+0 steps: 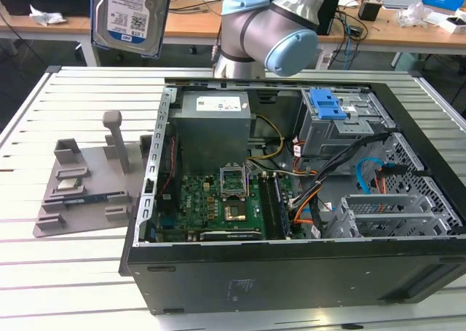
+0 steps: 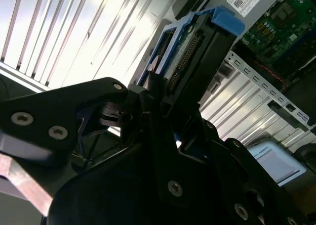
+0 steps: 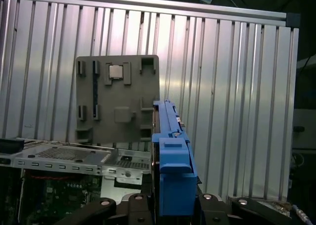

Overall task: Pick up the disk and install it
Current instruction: 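Pick up the disk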

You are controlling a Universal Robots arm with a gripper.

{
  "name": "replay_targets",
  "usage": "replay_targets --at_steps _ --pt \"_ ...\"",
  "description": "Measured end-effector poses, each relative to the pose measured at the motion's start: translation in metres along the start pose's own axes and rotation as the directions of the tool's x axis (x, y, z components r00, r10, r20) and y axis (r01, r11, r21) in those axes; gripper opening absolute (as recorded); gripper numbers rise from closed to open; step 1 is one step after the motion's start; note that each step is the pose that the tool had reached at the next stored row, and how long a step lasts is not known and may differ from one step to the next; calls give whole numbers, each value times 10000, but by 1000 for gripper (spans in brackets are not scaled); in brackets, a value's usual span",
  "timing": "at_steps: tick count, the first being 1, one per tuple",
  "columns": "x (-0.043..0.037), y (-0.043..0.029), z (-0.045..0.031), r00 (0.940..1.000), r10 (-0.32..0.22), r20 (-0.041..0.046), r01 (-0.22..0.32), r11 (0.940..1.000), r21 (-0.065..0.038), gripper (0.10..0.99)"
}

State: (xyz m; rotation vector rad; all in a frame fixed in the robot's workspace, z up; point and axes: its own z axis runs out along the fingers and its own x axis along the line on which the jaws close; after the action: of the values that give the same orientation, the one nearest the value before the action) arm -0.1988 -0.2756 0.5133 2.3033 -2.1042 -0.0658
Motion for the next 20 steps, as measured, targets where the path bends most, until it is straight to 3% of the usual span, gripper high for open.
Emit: replay_targets --at_steps 10,16,20 --pt "33 -371 -17 10000 1 0 -1 10000 1 365" --pt "60 -674 -31 10000 1 0 -1 10000 1 365" --pt "74 -831 -37 10000 2 0 -2 10000 1 365"
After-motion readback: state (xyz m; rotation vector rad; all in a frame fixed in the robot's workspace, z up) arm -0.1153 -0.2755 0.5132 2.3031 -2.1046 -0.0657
